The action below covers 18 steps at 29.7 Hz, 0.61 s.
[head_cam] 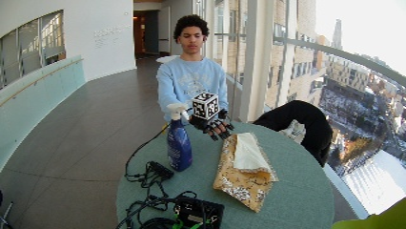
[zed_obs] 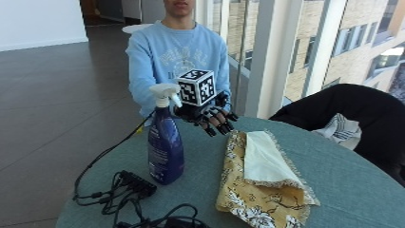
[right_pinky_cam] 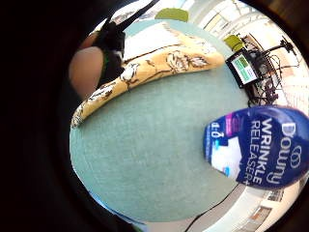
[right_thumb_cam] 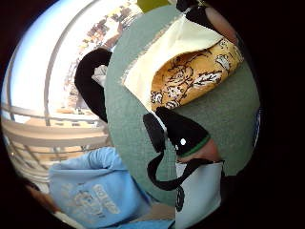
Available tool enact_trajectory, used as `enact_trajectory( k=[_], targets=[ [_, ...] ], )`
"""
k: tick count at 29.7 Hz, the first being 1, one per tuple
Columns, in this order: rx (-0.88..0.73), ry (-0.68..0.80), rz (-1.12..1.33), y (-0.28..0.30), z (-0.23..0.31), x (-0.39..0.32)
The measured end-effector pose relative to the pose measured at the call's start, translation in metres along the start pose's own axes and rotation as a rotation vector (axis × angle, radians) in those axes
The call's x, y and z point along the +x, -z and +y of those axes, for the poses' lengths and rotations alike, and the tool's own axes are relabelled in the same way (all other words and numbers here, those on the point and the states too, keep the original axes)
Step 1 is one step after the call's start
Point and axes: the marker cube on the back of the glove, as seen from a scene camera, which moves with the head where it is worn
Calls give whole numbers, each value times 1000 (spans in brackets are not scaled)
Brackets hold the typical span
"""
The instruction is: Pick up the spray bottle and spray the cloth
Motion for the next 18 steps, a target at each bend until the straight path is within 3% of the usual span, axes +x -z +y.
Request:
enact_trajectory(
  k=[18],
  targets=[
    [238,-118,-263,41,118,76]
  ],
)
